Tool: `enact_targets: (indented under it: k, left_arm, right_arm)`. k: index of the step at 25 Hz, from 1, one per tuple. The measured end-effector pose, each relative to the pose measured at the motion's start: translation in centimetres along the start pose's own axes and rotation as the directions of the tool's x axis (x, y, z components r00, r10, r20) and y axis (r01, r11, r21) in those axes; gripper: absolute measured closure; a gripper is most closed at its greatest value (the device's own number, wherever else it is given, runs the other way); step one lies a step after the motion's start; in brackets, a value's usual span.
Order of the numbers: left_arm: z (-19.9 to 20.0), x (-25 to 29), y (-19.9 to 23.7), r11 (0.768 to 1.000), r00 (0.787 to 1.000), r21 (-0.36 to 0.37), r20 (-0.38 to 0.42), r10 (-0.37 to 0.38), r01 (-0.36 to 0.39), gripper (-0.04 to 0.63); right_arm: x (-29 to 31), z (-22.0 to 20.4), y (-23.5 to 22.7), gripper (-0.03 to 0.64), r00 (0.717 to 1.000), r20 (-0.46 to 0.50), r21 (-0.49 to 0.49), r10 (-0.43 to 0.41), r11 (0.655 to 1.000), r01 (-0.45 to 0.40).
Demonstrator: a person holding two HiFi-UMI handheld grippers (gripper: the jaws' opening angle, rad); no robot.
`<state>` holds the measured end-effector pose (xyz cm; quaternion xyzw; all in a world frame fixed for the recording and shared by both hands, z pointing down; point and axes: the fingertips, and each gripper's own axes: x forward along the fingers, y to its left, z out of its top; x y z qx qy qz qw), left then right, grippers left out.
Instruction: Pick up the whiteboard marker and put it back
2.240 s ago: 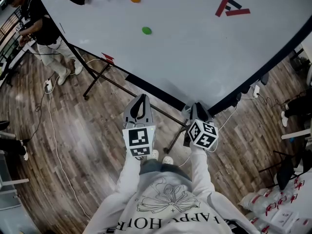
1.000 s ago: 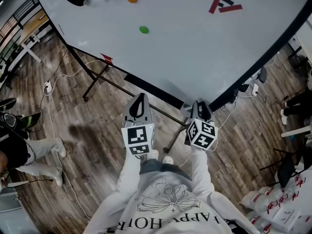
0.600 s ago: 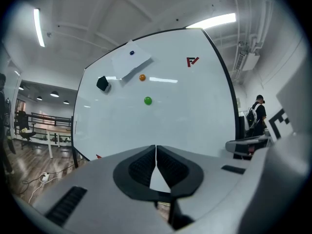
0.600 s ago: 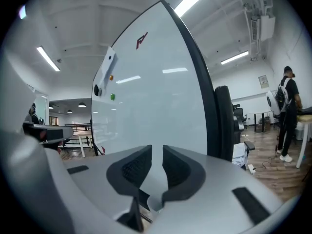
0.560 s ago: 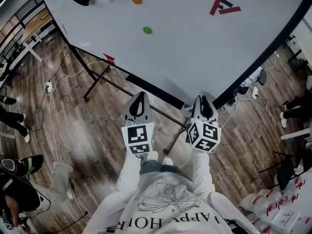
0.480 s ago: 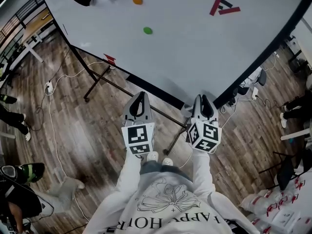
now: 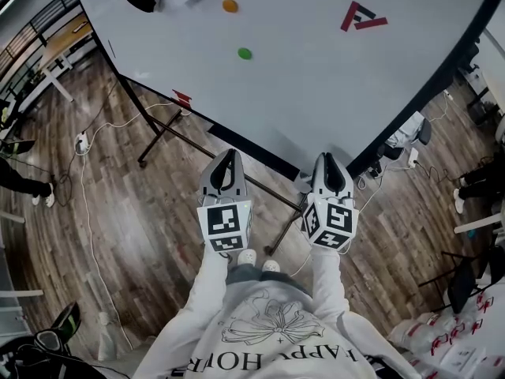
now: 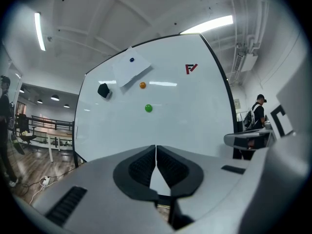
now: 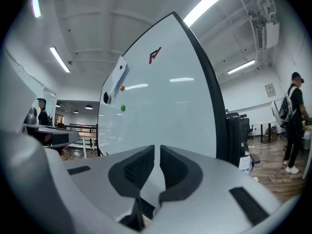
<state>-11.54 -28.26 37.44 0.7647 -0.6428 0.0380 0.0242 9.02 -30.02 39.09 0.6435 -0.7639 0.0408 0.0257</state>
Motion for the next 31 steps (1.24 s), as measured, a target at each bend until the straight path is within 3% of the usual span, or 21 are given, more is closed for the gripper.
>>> enact_targets:
  k: [31]
  left_arm:
    - [0.01, -0.01, -0.54, 1.000, 1.000, -0.007, 0.002, -0.008, 0.008, 0.588]
  right_arm:
    - [-0.31, 0.01, 0.16, 0.597, 1.000, 0.001, 0.004, 0.005, 1.000, -0.005]
